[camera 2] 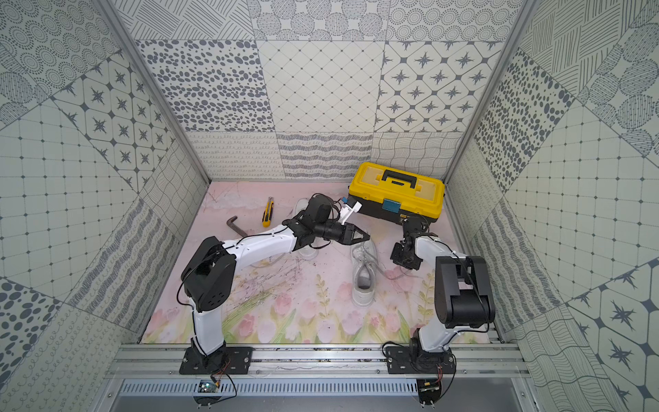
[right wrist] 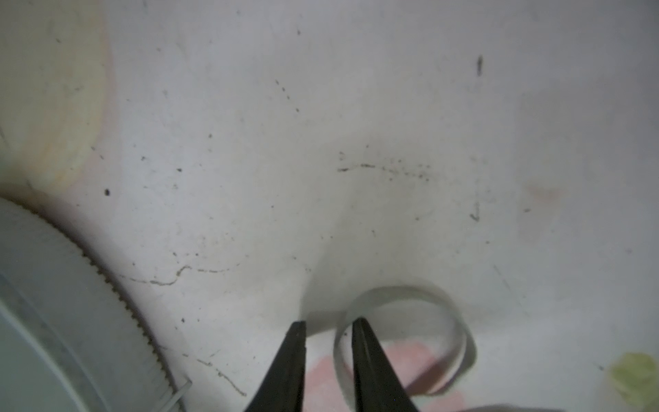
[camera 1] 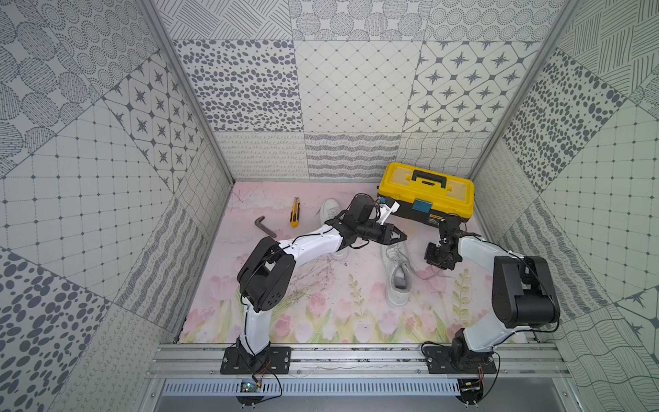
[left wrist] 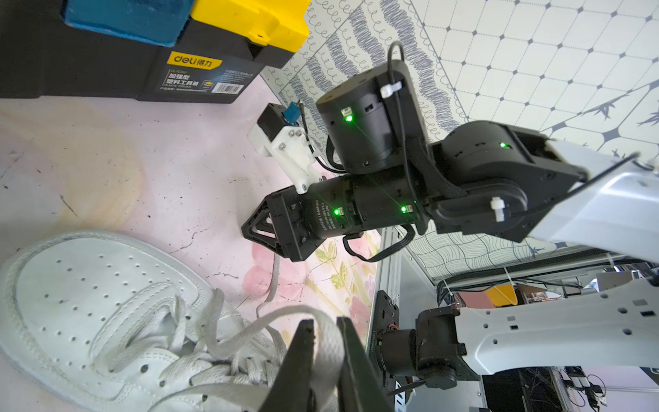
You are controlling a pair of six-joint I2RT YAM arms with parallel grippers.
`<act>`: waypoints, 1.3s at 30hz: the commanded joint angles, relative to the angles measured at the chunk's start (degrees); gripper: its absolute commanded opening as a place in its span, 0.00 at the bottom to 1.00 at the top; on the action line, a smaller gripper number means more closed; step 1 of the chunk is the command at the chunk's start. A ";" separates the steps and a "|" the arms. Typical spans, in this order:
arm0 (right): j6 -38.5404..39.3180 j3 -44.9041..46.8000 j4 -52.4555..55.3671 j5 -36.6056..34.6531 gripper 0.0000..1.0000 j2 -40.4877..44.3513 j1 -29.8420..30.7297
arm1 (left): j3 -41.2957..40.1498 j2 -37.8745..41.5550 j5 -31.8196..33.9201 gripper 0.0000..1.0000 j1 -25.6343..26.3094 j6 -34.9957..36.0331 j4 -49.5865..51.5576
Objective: Tie the shoes
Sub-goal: Cross the shoelace with the shoelace.
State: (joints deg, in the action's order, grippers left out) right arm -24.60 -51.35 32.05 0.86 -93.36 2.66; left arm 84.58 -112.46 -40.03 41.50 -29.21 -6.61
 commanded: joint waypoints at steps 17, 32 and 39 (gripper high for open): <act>-4.52 -8.32 0.87 35.62 0.00 24.46 1.42 | -0.02 -0.40 -5.45 0.24 -0.41 2.09 -3.15; -10.53 -16.97 -0.48 41.35 0.00 29.41 3.41 | -0.48 -0.56 -2.21 0.26 -0.36 3.98 -2.65; -12.12 -20.57 -0.59 42.84 0.00 30.14 5.04 | -0.24 -1.06 -1.54 0.28 -0.39 4.42 -2.66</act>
State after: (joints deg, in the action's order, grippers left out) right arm -35.66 -69.14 33.23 42.17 -64.79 6.61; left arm 84.18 -112.71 -42.59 41.41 -26.94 -7.11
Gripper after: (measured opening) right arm 0.044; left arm 0.273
